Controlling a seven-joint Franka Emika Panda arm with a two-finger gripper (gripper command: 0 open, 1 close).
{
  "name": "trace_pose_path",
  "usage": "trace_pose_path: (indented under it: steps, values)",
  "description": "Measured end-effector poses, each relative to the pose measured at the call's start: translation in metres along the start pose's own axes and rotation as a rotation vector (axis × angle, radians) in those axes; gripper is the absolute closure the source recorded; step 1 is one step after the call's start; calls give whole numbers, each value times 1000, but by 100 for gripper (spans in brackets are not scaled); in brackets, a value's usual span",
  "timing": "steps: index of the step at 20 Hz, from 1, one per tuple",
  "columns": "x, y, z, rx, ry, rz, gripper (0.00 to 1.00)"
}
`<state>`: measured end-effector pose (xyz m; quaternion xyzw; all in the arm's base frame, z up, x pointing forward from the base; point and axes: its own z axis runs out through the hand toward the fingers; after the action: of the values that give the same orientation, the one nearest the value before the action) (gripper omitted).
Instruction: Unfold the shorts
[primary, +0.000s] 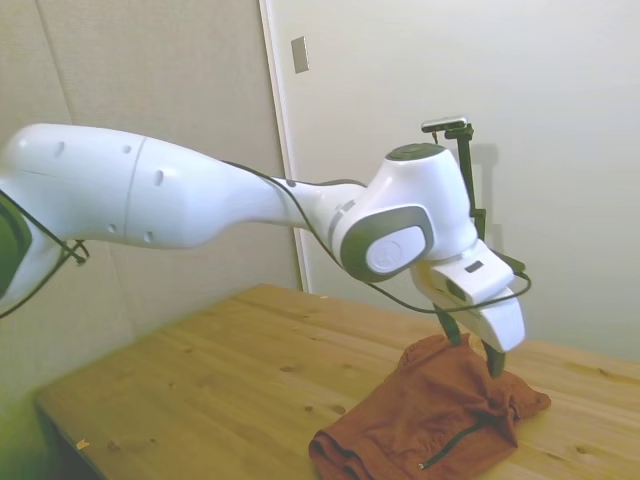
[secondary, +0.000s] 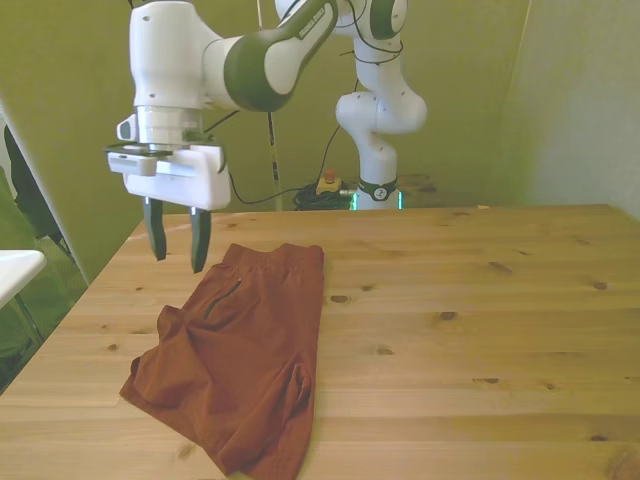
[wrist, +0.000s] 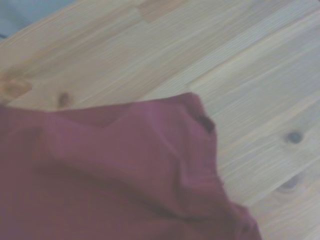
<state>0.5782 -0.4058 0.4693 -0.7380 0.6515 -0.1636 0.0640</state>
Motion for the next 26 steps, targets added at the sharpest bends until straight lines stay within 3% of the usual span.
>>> trace_pose_path:
  steps: [6,12,13,26]
  values:
    - [20,-13,60,8,-33,36,0]
    - [14,-21,94,9,-68,41,0]
    - [13,-22,99,9,-73,42,100]
    - [-7,-33,123,19,-120,36,100]
